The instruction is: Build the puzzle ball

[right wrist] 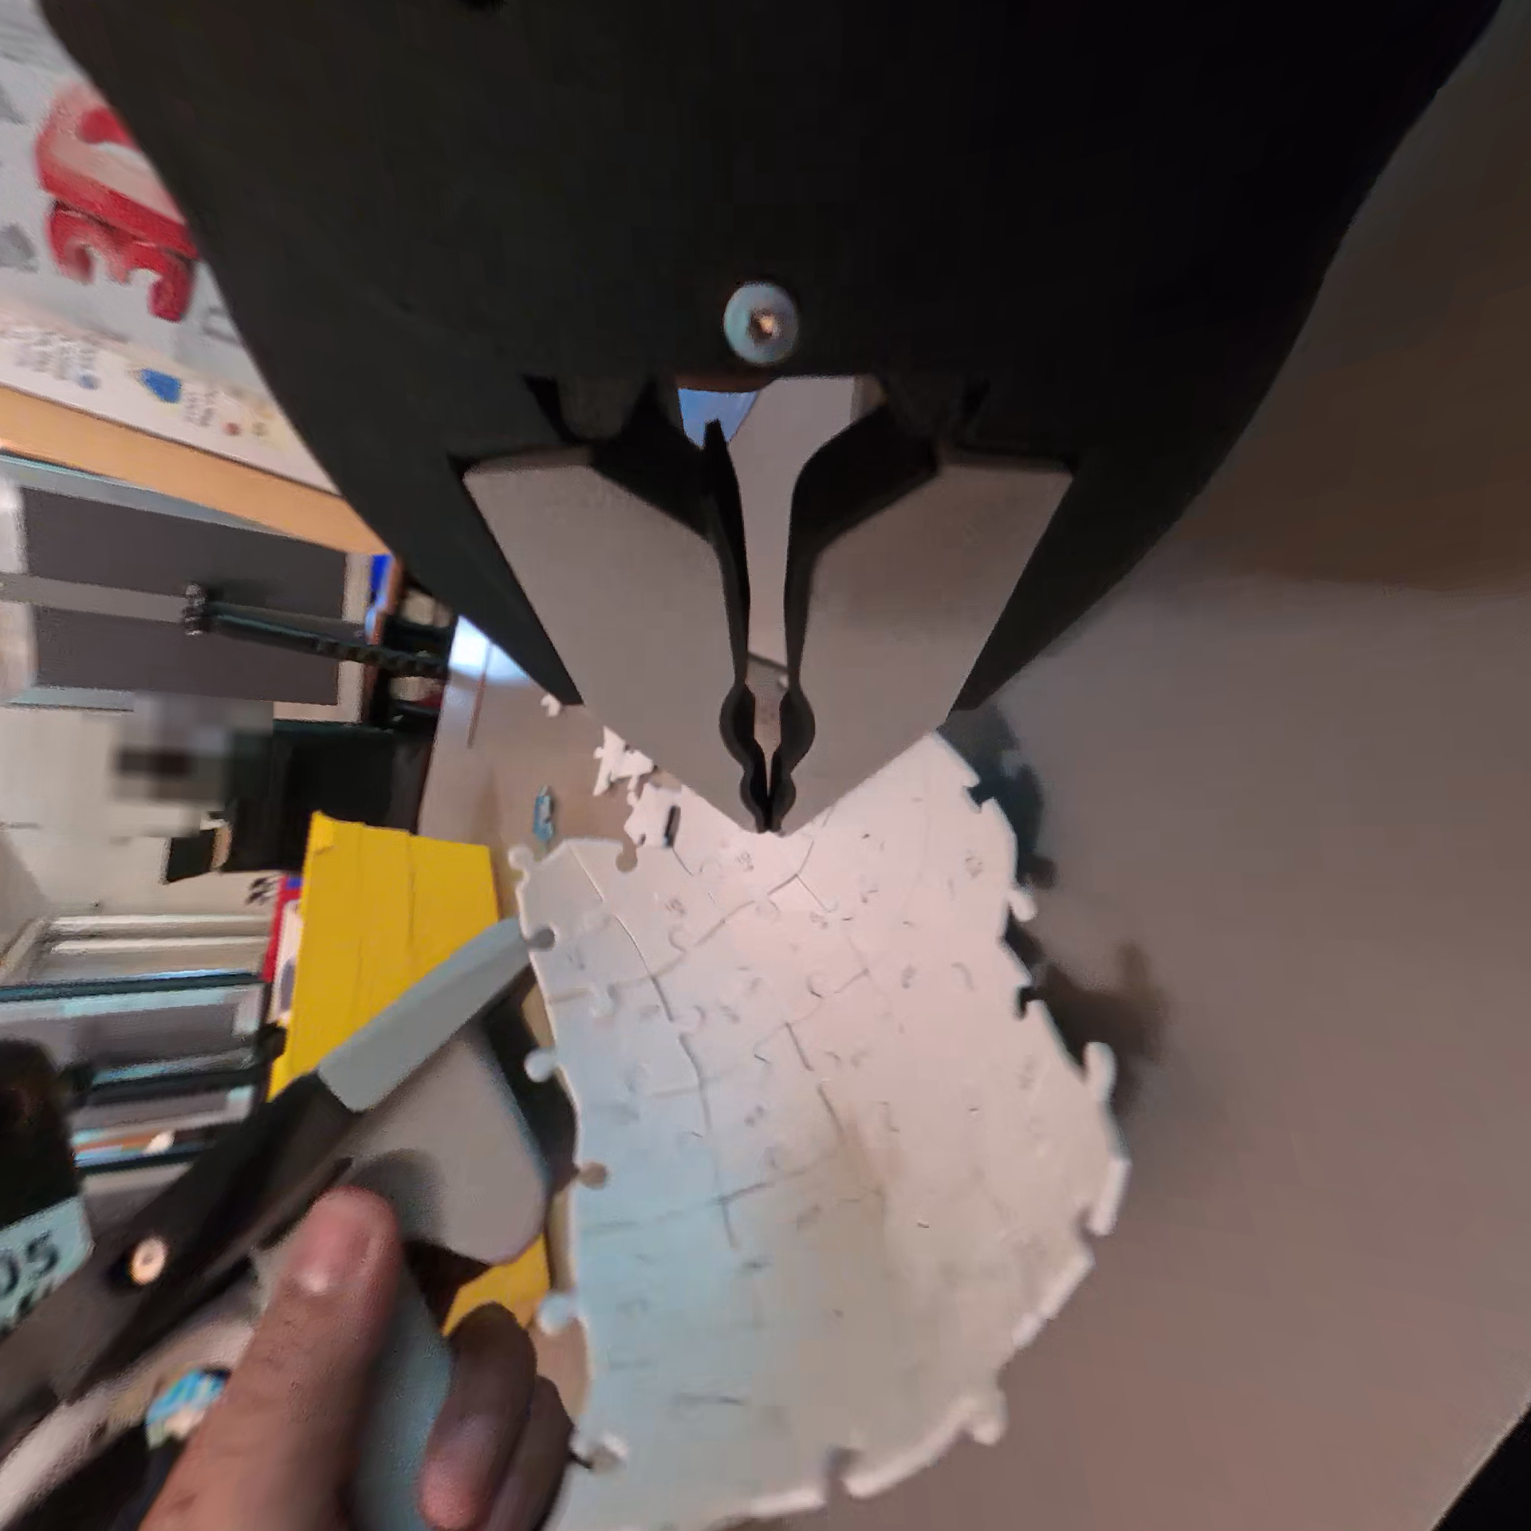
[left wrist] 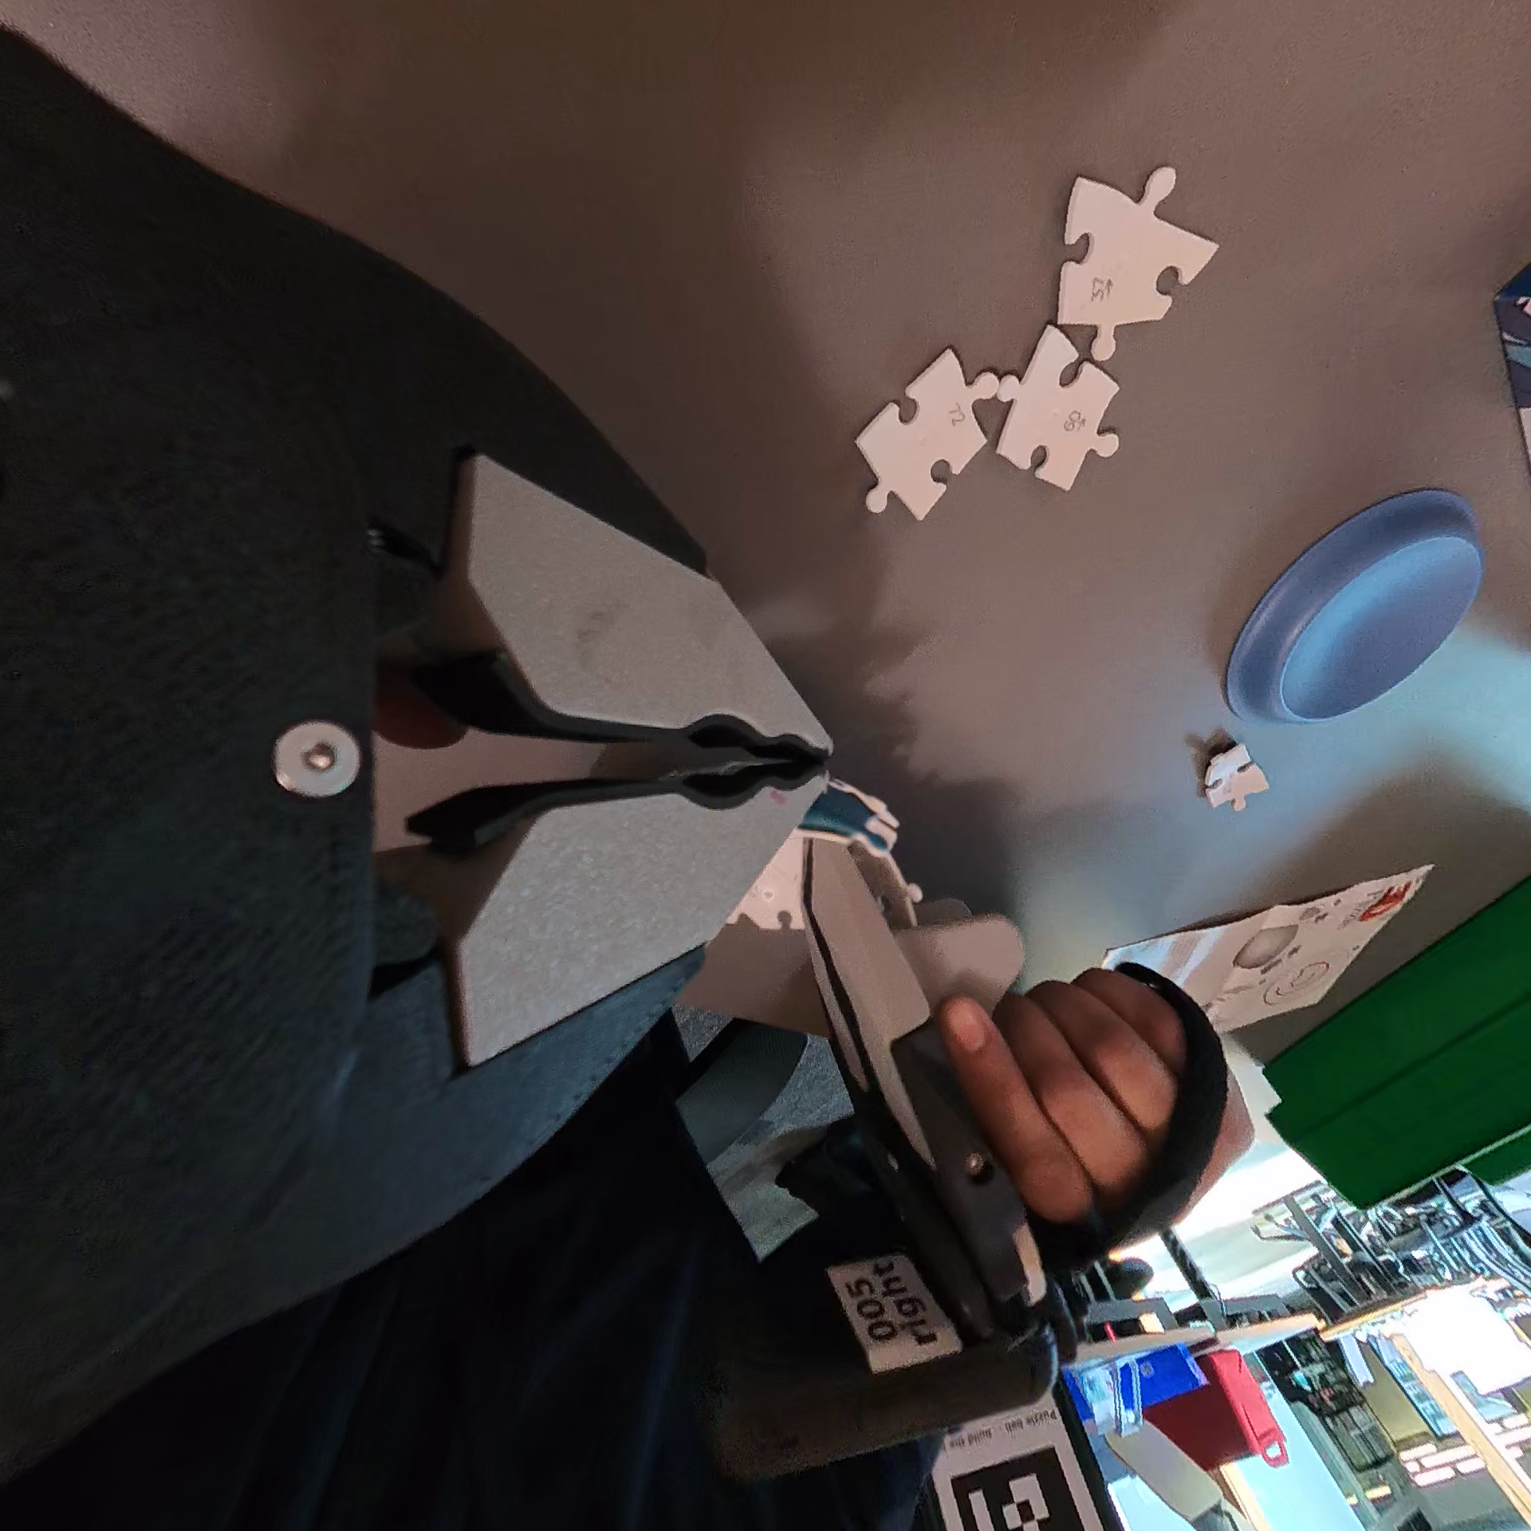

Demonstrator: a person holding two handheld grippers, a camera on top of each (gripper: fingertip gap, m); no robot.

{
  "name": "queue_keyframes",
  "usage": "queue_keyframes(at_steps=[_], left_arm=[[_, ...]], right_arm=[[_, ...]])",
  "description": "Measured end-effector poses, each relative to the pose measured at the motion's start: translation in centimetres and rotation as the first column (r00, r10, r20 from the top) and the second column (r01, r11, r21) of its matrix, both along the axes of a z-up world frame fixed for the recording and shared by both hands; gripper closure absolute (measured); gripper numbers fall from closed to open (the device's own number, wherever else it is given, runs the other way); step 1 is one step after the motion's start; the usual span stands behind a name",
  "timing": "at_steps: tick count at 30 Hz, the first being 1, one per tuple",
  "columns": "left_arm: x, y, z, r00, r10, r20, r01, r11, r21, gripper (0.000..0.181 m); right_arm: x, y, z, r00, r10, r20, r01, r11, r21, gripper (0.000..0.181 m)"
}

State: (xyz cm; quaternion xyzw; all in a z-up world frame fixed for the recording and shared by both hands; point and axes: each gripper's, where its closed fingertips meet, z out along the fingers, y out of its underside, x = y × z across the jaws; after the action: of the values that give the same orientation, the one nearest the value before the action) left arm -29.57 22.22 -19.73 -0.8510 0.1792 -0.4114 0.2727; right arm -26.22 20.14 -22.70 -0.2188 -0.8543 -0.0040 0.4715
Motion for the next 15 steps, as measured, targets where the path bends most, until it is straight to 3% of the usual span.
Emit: queue_keyframes(at_steps=[9,15], left_arm=[[-0.1,0.3,-0.3,1.000,0.004,0.026,-0.004,1.000,-0.011,0.181],[-0.3,0.4,-0.9,1.000,0.005,0.028,-0.004,1.000,-0.031,0.181]], right_arm=[[-0.6,1.7,-1.2,0.994,-0.090,0.060,0.093,0.994,-0.056,0.181],[-0.7,1.6,-1.6,0.988,-0.059,0.139,0.064,0.998,-0.029,0.181]])
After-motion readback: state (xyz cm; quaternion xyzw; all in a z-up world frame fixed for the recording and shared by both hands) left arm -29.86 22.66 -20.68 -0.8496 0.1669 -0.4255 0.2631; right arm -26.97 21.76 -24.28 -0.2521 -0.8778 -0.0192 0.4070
